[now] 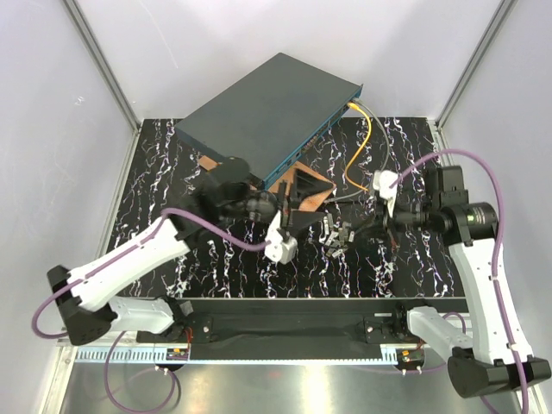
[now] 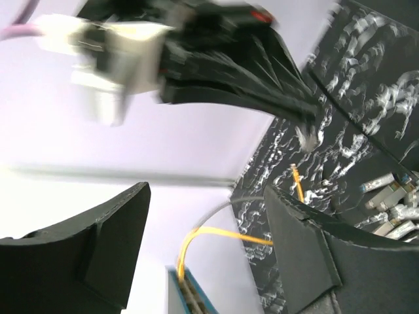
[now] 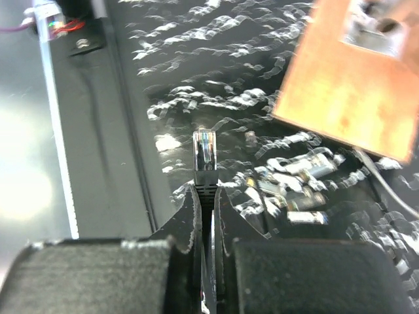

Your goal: Insert the plug into the switch port

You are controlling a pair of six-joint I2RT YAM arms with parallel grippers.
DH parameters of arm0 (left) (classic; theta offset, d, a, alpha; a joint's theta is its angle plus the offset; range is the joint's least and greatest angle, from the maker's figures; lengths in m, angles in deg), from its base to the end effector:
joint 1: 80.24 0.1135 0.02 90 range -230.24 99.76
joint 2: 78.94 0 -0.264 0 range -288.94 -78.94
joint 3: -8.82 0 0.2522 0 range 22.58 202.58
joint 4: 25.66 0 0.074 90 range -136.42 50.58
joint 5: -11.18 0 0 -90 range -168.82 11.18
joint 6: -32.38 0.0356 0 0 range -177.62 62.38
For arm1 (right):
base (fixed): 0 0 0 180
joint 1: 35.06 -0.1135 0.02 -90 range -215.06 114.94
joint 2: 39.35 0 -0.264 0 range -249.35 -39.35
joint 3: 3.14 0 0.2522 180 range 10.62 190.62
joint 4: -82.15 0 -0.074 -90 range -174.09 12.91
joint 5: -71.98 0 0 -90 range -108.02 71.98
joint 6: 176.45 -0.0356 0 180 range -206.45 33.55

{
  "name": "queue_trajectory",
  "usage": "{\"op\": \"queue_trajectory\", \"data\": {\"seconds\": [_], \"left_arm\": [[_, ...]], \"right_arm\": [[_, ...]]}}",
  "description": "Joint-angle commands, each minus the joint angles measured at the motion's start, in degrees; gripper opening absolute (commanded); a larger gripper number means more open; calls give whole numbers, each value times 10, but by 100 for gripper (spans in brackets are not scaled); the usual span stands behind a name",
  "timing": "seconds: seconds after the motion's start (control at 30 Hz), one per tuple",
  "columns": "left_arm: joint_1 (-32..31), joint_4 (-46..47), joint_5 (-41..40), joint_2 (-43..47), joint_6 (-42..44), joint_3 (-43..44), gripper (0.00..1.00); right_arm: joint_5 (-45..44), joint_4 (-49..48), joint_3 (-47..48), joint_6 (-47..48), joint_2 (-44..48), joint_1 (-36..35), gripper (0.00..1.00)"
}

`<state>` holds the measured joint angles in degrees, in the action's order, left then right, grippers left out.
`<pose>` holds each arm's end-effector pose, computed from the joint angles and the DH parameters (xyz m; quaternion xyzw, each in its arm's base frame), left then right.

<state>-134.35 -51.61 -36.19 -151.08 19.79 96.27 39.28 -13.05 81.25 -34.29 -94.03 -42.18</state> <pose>0.1451 -0.2416 0.4129 0.7491 0.0827 -0.1539 0.6391 0.1350 0.0471 0.3774 -0.5390 0.6565 0.3217 0.4183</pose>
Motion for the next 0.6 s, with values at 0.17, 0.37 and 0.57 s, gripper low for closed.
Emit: {"op": "queue_trajectory", "data": {"seconds": [0.17,0.37,0.57], "left_arm": [[57,9,-211,8,-489,144,78],[152,-84,-247,-55,-668,249,78],[181,-113,-265,-87,-727,266,80]], "right_arm": [[-213,-146,165,-174,-131,-4,0],[-311,-171,282,-192,-263,-4,0],[-365,-196,416,-243,-396,-4,0]]}}
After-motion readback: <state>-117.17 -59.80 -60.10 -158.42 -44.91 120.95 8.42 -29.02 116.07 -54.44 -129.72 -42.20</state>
